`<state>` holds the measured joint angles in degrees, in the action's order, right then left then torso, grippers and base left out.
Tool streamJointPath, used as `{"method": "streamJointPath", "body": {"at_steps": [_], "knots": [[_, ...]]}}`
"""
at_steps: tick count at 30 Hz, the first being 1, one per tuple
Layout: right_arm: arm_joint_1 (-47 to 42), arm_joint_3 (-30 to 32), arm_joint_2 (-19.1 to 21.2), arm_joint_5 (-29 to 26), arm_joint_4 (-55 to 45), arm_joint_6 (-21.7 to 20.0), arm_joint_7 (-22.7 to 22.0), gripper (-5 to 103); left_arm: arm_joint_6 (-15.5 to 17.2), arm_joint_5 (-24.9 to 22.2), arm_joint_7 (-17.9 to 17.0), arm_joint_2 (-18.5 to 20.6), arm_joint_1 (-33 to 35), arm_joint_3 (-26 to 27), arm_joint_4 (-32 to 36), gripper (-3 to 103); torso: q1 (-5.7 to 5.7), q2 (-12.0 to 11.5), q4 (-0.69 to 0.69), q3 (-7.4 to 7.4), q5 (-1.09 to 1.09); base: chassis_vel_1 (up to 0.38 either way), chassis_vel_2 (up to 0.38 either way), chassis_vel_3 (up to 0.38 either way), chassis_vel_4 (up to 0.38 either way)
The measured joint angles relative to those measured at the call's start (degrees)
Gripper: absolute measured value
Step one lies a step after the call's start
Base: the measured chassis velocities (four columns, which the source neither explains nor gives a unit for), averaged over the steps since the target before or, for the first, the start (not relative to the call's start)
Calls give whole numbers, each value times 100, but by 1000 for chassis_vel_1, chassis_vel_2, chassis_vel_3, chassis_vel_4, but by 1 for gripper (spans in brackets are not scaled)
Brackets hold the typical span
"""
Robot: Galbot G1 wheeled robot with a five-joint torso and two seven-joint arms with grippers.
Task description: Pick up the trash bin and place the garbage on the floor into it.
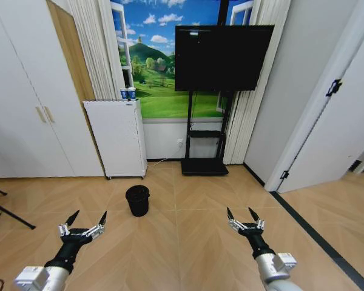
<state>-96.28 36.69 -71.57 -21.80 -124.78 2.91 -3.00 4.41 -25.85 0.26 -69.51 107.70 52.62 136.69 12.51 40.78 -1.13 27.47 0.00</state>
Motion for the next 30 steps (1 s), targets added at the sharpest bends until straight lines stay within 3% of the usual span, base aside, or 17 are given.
{"method": "streamJointPath", "body": {"at_steps": [30], "knots": [[0, 0, 0, 0, 0, 0, 0, 100, 0, 0, 0, 0, 0, 0, 0, 100, 0, 0, 0, 0, 0, 0, 0, 0, 0]]}}
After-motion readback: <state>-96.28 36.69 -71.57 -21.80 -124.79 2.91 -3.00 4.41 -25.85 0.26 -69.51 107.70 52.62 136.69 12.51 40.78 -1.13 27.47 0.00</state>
